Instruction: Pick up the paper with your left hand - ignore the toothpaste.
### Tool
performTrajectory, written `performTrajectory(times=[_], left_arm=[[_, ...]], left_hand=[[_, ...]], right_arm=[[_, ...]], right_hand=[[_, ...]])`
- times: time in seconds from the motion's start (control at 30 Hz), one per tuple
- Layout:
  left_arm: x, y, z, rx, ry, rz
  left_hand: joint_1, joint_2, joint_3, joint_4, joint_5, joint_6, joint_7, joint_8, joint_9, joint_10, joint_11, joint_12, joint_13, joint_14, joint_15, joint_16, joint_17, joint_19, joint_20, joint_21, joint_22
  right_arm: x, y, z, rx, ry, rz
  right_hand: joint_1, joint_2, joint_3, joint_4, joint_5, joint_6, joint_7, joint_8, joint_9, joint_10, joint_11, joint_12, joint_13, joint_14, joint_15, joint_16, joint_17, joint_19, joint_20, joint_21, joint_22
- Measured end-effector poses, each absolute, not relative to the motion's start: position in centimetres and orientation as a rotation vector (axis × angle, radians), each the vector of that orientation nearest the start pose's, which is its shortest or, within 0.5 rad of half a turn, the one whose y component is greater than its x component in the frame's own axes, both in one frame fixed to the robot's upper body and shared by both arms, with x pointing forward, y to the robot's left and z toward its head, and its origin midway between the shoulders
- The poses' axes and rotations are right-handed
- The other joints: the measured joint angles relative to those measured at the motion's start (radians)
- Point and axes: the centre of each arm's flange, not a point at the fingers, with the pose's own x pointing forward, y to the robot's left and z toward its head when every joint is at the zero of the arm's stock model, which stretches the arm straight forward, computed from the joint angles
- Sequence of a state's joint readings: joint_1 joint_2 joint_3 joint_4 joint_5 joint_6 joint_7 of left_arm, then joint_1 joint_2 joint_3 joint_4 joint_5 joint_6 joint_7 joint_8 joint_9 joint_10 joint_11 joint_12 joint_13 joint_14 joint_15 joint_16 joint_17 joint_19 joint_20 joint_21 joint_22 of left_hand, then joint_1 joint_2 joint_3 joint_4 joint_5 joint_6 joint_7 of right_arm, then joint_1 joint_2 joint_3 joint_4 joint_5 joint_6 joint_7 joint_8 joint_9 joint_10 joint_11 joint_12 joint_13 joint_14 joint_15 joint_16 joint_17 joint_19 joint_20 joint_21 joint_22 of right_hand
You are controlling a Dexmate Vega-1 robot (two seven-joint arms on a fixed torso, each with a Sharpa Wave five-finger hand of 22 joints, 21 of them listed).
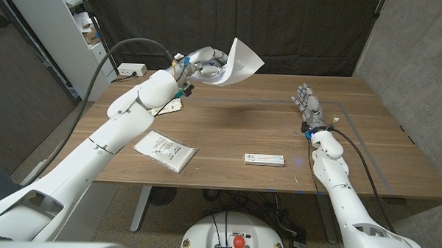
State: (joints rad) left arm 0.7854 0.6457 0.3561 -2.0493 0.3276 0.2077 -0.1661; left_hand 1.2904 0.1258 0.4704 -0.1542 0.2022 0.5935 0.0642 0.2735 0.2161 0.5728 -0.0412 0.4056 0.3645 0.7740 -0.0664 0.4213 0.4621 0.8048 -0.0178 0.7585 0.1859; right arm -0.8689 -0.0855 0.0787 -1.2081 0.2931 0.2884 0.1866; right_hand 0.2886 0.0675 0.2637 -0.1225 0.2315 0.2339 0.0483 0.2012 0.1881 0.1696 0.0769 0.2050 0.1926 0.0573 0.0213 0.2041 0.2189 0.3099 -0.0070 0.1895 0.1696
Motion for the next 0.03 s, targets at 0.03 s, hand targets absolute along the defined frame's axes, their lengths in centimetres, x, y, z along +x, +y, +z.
performTrajectory(times=[0.03], left_arm=[[51.18, 17.46, 14.17, 1.072, -0.872, -0.109]], left_hand=[[-0.002, 0.002, 0.002, 0.002, 0.0, 0.0, 0.0, 0.0, 0.0, 0.0, 0.0, 0.0, 0.0, 0.0, 0.0, 0.0, 0.0, 0.0, 0.0, 0.0, 0.0]], right_arm=[[66.05, -29.7, -3.85, 0.187, -0.663, 0.081]], right_hand=[[0.0, 0.0, 0.0, 0.0, 0.0, 0.0, 0.0, 0.0, 0.0, 0.0, 0.0, 0.0, 0.0, 0.0, 0.0, 0.0, 0.0, 0.0, 0.0, 0.0, 0.0]])
